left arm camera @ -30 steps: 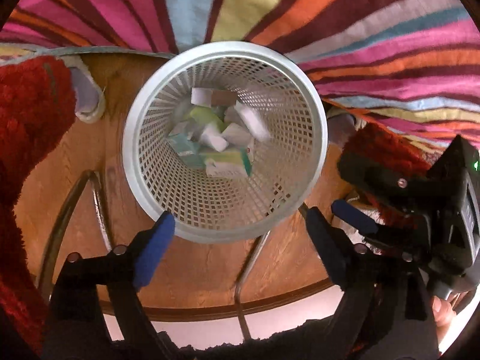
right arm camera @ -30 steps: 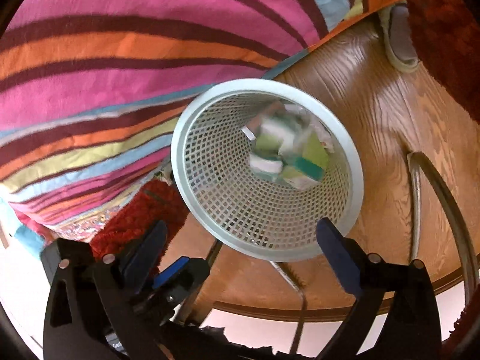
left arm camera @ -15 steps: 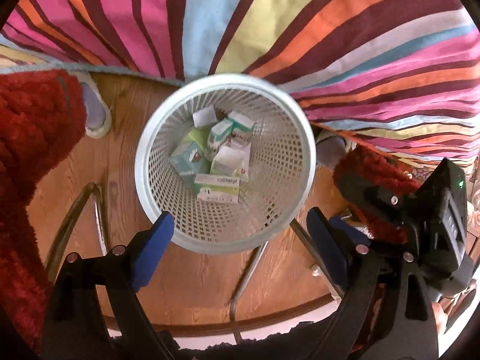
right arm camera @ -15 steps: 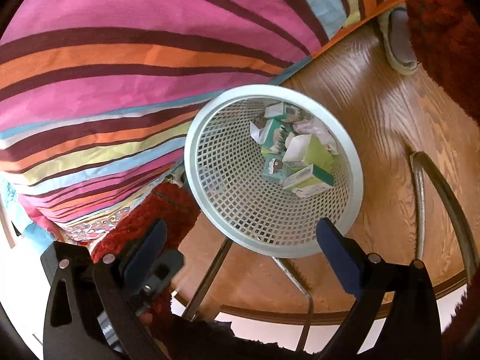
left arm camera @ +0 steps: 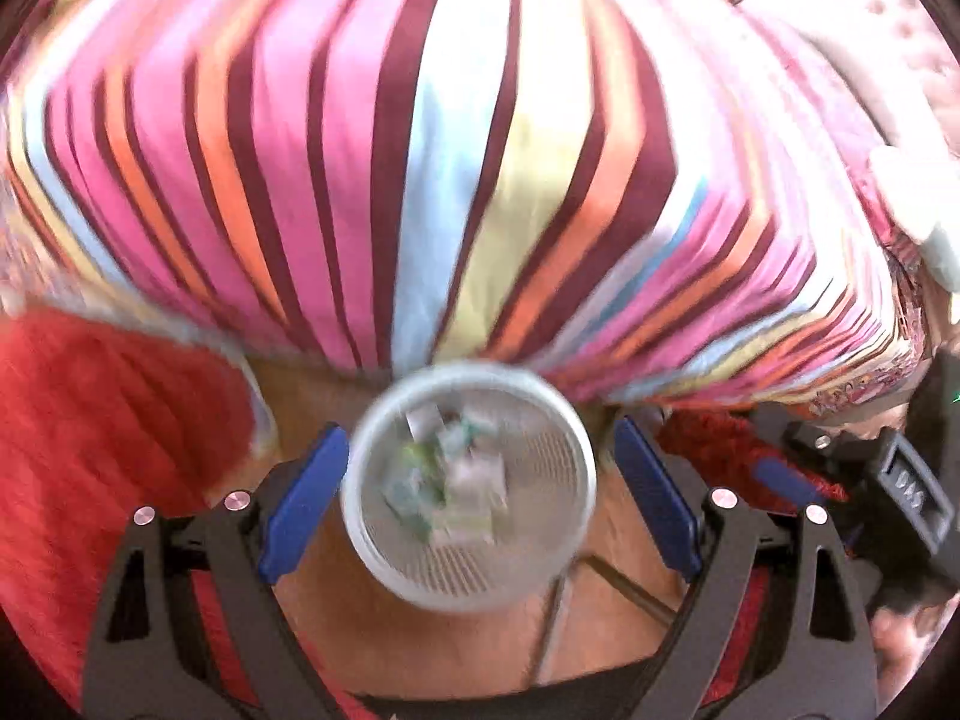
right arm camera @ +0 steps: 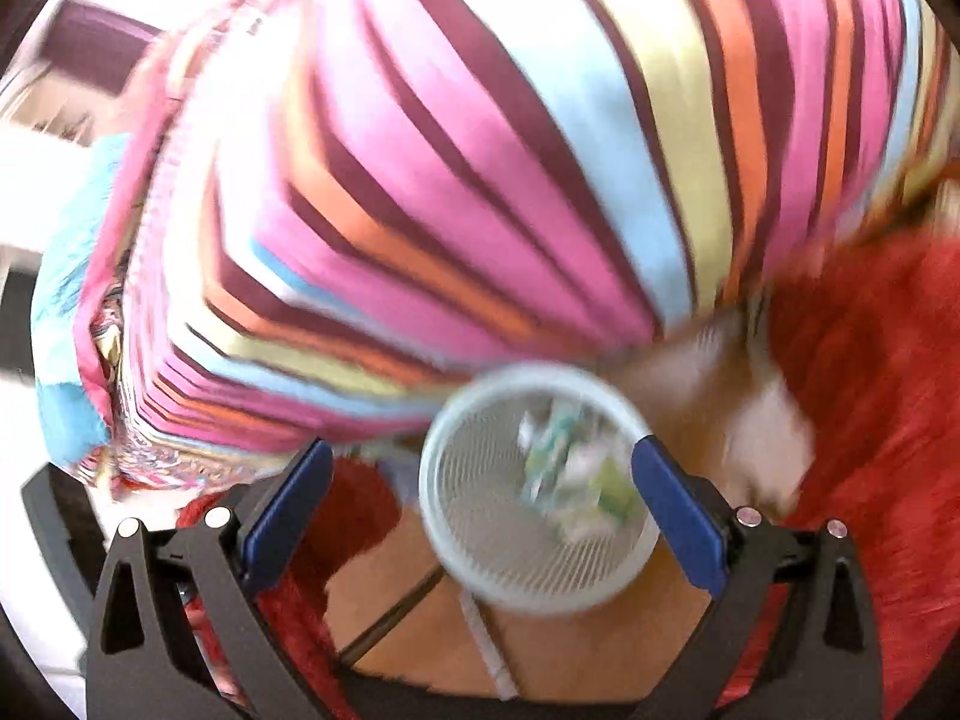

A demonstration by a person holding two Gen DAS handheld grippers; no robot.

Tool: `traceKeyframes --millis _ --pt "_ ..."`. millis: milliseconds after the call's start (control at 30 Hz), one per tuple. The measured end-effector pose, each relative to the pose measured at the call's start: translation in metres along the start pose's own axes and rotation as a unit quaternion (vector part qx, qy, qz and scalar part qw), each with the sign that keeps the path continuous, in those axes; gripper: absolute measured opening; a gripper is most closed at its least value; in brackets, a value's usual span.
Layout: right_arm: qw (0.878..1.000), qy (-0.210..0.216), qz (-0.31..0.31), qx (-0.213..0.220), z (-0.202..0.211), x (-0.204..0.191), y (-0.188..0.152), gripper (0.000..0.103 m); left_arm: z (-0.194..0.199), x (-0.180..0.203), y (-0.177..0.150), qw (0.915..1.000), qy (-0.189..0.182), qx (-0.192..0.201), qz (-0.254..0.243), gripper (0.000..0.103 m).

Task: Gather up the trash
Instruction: 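Move both tools back toward the small box and bag on the bed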

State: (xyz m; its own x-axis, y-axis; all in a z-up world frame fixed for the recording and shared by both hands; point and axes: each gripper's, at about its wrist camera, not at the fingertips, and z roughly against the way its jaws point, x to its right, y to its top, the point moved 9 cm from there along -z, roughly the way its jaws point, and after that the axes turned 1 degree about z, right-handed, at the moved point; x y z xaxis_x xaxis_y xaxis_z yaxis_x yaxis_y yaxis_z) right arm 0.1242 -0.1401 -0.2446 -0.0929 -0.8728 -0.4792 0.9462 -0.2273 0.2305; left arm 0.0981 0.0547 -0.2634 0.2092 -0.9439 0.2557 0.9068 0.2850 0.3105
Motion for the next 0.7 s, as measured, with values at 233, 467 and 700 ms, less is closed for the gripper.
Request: traceKeyframes --millis 233,467,700 --pt "0.981 -0.024 0.112 0.156 0.057 -0.037 0.059 0.096 0.046 0.011 0.058 0.9908 0.029 0.118 -0.06 0.087" --pt "0.964 -0.042 0.162 0.209 0.075 -0.055 0.11 0.096 0.068 0.024 0.117 0.9826 0.029 0.169 -0.071 0.087" --pt "0.96 -0.04 0.159 0.226 0.077 -0.06 0.152 0.096 0.072 0.034 0.167 0.9752 0.041 0.199 -0.087 0.088"
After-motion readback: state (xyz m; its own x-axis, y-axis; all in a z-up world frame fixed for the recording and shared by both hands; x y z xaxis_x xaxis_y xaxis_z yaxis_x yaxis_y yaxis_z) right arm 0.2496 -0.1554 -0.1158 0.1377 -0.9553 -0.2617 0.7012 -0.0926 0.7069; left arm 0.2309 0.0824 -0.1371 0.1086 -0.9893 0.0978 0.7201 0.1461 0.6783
